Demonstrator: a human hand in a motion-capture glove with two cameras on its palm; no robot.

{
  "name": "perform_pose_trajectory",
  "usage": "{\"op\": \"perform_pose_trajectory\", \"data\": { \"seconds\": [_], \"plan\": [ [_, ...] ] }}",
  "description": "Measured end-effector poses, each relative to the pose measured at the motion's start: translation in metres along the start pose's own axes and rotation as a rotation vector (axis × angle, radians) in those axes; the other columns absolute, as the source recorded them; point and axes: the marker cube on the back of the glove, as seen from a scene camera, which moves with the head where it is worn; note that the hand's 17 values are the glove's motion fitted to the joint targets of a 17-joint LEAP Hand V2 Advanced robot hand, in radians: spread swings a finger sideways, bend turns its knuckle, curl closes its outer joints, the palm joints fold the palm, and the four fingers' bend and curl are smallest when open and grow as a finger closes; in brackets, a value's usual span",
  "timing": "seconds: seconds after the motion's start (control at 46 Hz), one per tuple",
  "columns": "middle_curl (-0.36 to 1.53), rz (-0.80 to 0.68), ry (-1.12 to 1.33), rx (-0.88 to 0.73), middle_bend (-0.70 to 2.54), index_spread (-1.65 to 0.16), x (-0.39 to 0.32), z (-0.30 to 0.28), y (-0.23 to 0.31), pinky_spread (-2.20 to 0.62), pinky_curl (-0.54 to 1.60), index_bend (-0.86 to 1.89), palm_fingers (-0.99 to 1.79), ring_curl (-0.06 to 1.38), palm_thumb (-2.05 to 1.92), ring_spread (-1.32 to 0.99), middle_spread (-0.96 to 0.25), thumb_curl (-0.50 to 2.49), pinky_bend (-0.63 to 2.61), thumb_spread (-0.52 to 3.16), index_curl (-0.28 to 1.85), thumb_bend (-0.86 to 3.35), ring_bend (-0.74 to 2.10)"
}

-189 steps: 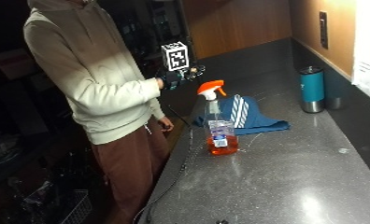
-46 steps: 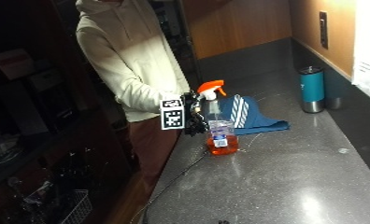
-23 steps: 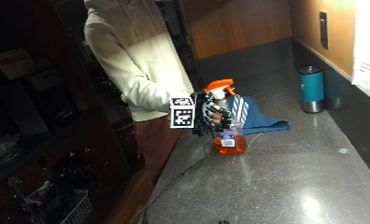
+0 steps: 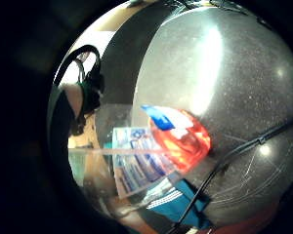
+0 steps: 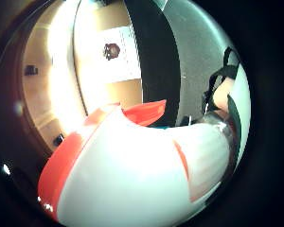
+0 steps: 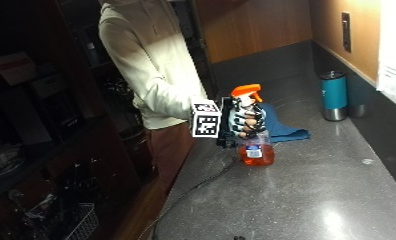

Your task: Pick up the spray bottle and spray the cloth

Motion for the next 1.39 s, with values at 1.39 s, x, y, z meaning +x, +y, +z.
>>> {"op": "perform_pose_trajectory", "data": {
  "seconds": [1.39],
  "plan": [
    [0.48, -0.800, 1.143, -1.158, 0.55, -0.16, -0.197, 0.112, 0.258, -0.22, 0.37, 0.43, 1.38, 0.42, 0.91, -0.18, -0.12, 0.74, 0.32, 0.11, 0.52, -0.04, 0.51]
  ]
}}
